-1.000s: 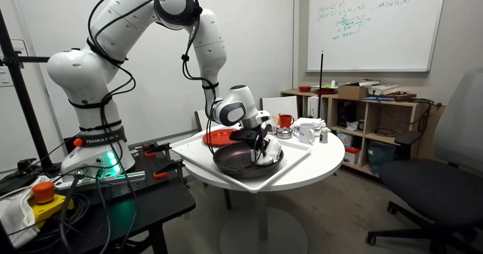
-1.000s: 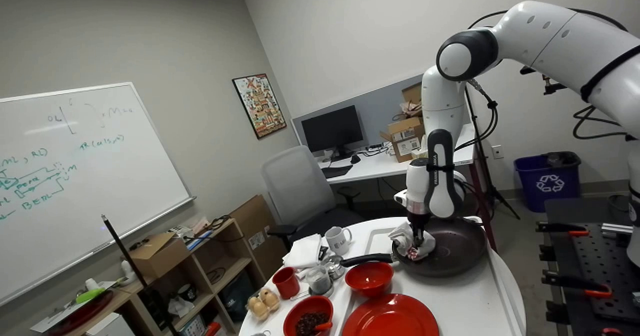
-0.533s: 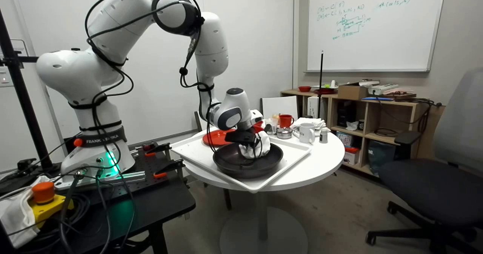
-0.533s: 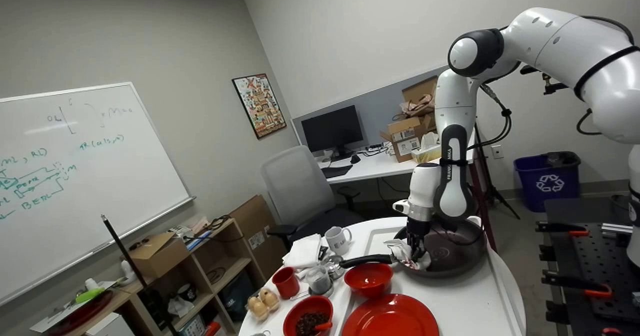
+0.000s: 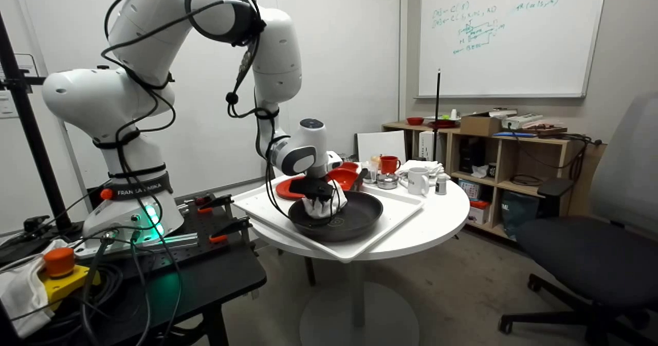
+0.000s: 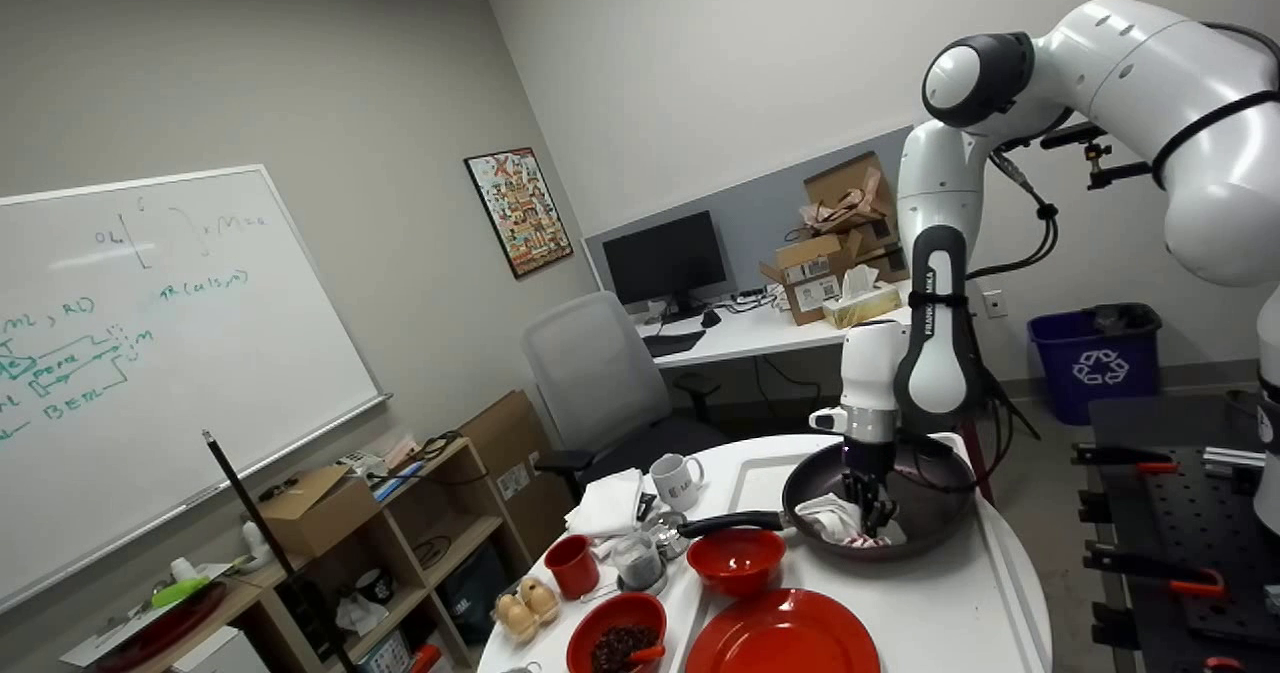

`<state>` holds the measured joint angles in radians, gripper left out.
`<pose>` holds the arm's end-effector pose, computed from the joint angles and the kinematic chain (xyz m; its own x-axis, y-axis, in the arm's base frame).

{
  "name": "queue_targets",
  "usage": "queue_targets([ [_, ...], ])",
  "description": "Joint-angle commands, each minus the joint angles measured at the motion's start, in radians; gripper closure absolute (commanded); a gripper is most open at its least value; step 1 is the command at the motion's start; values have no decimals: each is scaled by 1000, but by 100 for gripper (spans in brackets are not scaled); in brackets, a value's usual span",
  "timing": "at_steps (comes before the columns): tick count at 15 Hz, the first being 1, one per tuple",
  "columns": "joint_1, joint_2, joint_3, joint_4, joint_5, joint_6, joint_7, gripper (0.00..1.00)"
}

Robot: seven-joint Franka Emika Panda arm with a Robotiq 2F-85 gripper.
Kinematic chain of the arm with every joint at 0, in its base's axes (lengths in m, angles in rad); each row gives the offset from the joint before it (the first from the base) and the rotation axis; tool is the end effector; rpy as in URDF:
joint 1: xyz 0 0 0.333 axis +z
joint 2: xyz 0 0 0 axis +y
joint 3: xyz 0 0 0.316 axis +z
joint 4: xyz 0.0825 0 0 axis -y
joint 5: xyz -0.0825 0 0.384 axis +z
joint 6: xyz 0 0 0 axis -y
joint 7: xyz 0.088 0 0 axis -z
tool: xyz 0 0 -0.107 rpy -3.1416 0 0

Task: Pick up the white towel, wipe the inside of the pan and put the towel back on the table.

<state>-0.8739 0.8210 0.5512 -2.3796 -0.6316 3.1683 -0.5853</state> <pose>0.4680 -0.0534 0.0693 0.6998 0.6006 0.3867 0.6795 -0.7267 -0.1010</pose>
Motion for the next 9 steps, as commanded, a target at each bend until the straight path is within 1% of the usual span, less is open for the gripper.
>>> queue_targets([
  [1,27,-176,-20,-137,42,24,37,91],
  [4,40,-291,-6,-216,55,47,65,91],
  [6,65,-370,4,-271,49,76,87,91],
  [8,103,-443,16,-315,38,86,116,91],
  [9,133,-474,21,-331,42,77,129,91],
])
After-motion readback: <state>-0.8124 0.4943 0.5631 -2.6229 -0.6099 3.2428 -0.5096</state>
